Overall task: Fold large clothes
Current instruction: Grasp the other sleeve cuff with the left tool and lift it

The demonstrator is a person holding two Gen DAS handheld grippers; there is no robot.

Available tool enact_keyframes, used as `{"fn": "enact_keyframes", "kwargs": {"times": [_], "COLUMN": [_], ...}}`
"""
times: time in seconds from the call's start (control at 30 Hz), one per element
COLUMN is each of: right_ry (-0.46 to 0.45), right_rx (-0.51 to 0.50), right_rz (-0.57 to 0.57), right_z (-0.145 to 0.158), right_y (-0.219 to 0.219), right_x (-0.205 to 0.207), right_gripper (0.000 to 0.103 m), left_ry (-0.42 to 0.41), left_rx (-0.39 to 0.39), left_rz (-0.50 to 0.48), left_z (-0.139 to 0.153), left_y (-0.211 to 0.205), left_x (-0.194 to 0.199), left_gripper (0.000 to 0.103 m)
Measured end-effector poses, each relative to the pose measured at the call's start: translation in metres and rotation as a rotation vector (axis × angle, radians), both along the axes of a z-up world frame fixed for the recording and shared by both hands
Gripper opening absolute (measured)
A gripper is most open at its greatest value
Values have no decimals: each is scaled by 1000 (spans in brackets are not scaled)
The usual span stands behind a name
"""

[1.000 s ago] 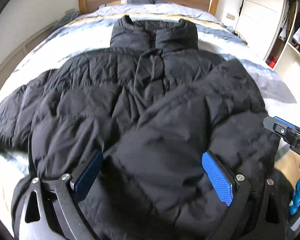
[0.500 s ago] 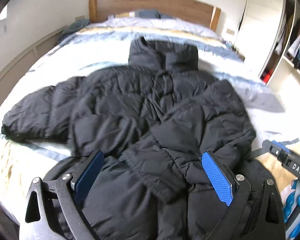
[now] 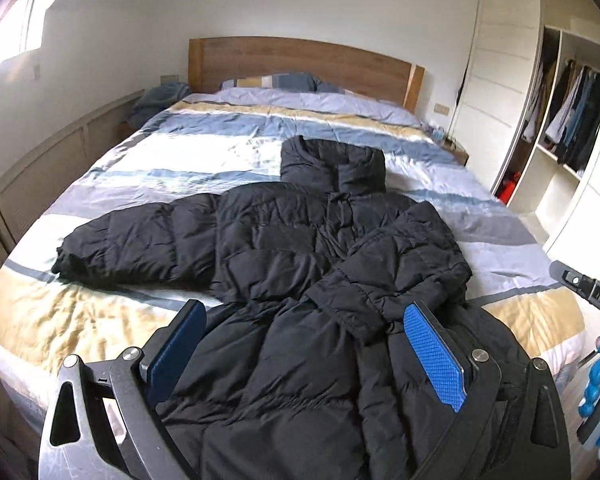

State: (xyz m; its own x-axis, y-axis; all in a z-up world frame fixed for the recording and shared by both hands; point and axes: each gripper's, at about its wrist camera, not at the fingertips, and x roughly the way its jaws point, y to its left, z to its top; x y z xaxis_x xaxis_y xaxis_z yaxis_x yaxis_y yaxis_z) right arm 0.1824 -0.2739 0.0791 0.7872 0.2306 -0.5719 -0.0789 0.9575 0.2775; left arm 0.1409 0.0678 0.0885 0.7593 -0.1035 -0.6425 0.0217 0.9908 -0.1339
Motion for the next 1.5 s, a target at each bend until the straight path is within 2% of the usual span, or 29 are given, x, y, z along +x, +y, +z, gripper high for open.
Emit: {"fn": "enact_keyframes", "kwargs": {"times": [0.13,0.27,0.4,0.67,0.93,1.23,1.5], "right_ry": [-19,-24,0,67,112,153,184], "right_rx": [-7,-25,-44,-56,-80,-132,-158], "right_rz": [0,21,24,-5,-30,-100,-166], "right_z": [13,15,5,-21,-33,-41,-47], "right_y": [13,31,46,67,82,77,61], "right_x": [-6,-5,4,30,49,67,69], "right_gripper": [51,51,51,51,51,51,51], "left_ry": [-3,12,29,104,156,174,201], "left_rx": [-51,-70,-61,-130,-381,-591,-772], "left_rz": [36,70,116,185,291,395,484], "left_z": [-2,-12,-28,-73,-121,-166,-201], "left_y": [40,81,125,216,321,387,422], "left_x": [-11,-19,-26,-27,12,82,128], "left_gripper": [98,98,98,98,98,97,95]}}
